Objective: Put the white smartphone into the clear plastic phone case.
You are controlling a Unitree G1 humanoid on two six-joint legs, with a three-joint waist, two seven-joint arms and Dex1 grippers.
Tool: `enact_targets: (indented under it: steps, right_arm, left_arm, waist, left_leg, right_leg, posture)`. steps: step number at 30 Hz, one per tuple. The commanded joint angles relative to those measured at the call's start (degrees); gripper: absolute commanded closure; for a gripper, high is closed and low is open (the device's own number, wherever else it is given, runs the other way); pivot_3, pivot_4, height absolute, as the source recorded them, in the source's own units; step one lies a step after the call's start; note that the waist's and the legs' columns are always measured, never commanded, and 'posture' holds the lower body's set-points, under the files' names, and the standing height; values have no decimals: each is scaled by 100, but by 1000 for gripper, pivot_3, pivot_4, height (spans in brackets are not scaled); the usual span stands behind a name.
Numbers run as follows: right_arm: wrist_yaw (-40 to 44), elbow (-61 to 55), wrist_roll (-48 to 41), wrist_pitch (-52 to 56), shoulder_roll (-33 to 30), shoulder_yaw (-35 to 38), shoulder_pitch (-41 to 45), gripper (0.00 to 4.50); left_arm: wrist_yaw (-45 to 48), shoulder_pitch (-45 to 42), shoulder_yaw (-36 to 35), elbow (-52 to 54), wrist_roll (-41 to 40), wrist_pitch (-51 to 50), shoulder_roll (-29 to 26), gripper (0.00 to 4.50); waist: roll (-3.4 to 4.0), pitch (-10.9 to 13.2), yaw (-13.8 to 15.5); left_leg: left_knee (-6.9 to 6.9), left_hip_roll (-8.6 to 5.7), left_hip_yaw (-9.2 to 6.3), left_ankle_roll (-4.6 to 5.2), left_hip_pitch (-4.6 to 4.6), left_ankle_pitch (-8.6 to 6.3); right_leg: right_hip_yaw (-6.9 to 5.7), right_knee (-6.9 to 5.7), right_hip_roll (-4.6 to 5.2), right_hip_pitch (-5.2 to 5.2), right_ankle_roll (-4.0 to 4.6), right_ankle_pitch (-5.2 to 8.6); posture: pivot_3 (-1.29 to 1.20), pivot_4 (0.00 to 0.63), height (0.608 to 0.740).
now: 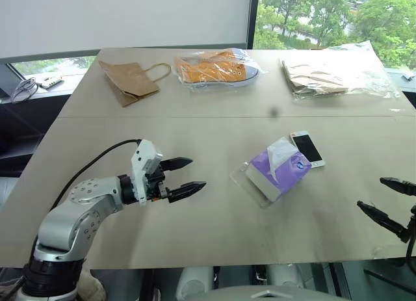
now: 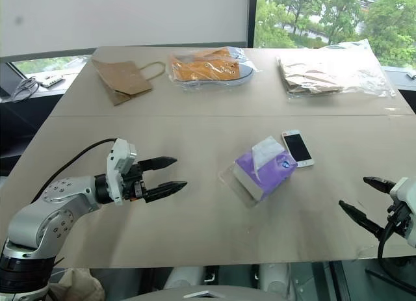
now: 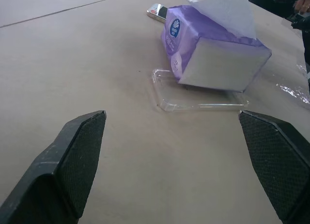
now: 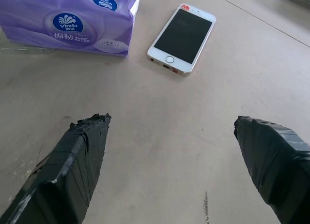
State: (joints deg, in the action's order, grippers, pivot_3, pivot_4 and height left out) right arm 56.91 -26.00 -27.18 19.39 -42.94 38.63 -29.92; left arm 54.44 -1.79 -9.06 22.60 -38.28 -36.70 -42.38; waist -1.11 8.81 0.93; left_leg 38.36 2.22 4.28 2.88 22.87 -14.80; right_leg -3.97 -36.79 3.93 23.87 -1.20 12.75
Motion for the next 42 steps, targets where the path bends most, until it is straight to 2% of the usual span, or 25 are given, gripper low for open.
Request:
enact_targets:
  steps: [1,8,14,18,21,27,33,38,42]
  right_arm:
    - [-57,-231,-74,32,-81,60,44,8]
    - [-406,-731,-183,451,-62,-205,236,8]
    - [-71,-1398,-476,273,-203,-468,374,8]
    - [-72,-1548,-490,298,-219,-612,433,8]
    - [62,-1493,-399,177,-196,-650,277,8]
    - [31,-1393,-486,161,-121,-618,242,8]
    - [-114,-1533,-568,210,-65,-518,206,8]
    - [-302,-1627,-575,322,-1,-415,42,8]
    - [-369,-1792,-572,313,66,-353,-179,8]
  left_arm:
    - [56,-63,-197,199,-213,-61,-114,0]
    - [167,-195,-287,250,-496,-216,-268,0]
    - [114,-438,-11,395,-347,-92,-257,0]
    - [-134,-846,297,398,-452,-625,-296,0]
    - [-502,-1603,618,208,-676,-1540,-255,0]
    - [-818,-3365,1480,-489,-686,-2665,420,0]
    - [-1072,-4538,2514,-1722,16,-3121,1225,0]
    - [-805,-5060,3311,-2838,718,-2669,1867,0]
    - [-475,-5245,3469,-3533,936,-2384,2350,0]
  waist:
    - [0,0,0]
    - [2,3,-2]
    - [7,7,1]
    - [5,8,10]
    - [0,11,58]
    - [-6,14,106]
    - [-9,17,120]
    - [-10,17,122]
    - [-12,18,117]
  left_leg:
    - [0,0,0,0,0,0]
    - [-1,0,0,0,0,0]
    - [-3,0,-2,0,2,0]
    - [-2,-2,-1,0,1,0]
    - [-2,-4,-3,0,3,0]
    - [3,-8,-3,1,-1,0]
    - [2,-9,-5,1,-2,0]
    - [3,-11,-4,1,2,0]
    - [2,-9,-4,2,3,0]
  right_leg:
    - [0,0,0,0,0,0]
    - [0,0,2,1,0,0]
    - [-2,4,1,1,0,0]
    - [-2,4,0,-2,0,0]
    - [-4,4,-13,-3,-1,0]
    - [-1,4,-33,-12,-11,-6]
    - [2,3,-42,-12,-17,-9]
    - [3,5,-44,-11,-18,-10]
    - [4,5,-44,-8,-16,-9]
  posture:
    - [0,150,740]
    - [0,150,740]
    - [0,150,740]
    - [0,150,740]
    - [0,150,740]
    - [0,150,740]
    - [0,150,740]
    - [0,150,740]
    - [0,150,740]
